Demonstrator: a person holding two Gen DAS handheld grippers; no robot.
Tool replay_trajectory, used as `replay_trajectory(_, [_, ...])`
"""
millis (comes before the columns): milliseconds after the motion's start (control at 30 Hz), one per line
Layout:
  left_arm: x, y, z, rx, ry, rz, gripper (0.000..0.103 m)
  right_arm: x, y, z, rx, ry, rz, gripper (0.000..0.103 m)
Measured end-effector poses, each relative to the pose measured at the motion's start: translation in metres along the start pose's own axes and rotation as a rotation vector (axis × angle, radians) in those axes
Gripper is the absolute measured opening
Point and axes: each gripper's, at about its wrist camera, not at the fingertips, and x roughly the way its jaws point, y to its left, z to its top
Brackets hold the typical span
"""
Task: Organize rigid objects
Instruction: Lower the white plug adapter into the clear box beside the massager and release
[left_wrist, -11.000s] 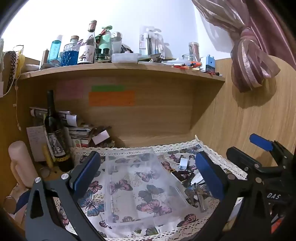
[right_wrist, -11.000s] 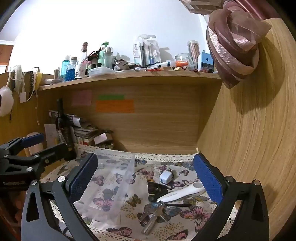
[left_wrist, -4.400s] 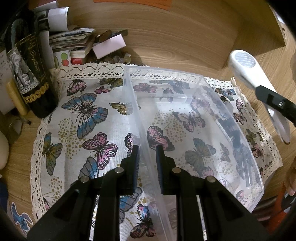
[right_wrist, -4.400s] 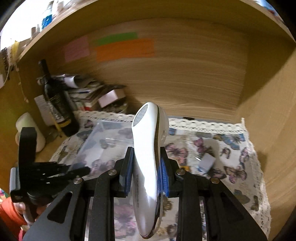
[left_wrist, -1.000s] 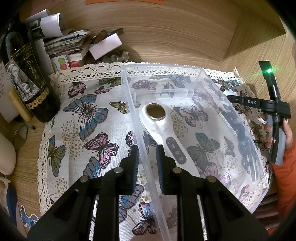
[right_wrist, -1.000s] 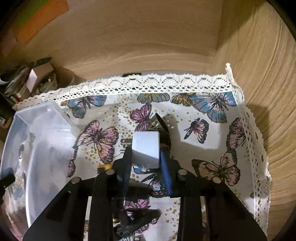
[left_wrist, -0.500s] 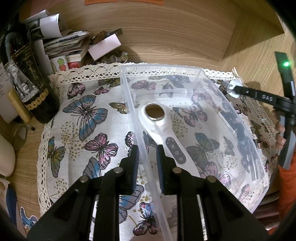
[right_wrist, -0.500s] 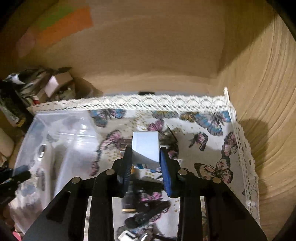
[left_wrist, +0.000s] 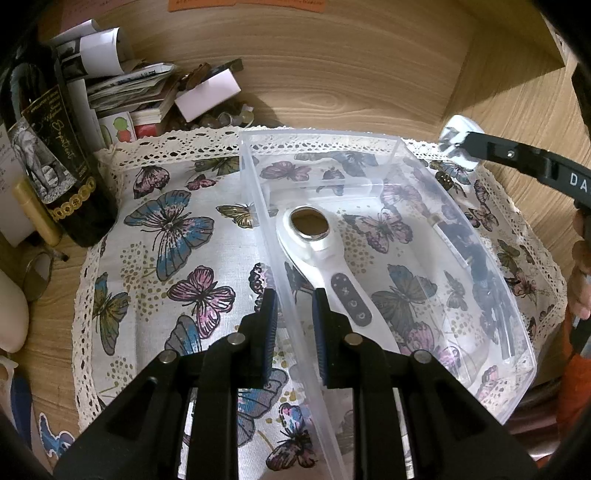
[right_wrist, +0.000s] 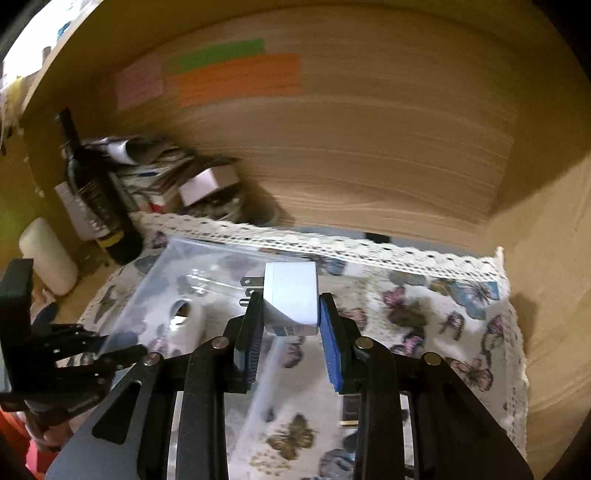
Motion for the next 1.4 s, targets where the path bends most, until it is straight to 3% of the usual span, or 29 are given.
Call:
replay_trajectory(233, [0.0,0.0,0.001,-0.007,-0.003,-0.009,0.019,0.02,0.026,-0.003,-0.058,0.053,0.023,0.027])
replay_trajectory(800, [0.0,0.002,-0.001,0.001,-0.015,-0.024,0.019,0.071,0.054,-0.019,-0.191,0.276,0.019,0.027])
replay_trajectory(1100, [0.0,0.002,-0.001,-0.001,-0.014,-0.024,0.019,0.066,0.058,-0.017,-0.222,0.259,0.009,0.029])
replay_trajectory(1400, [0.0,0.003,-0.001,0.003,-0.014,-0.021,0.019,0.042,0.054,-0.014,-0.23,0.179,-0.018,0.049])
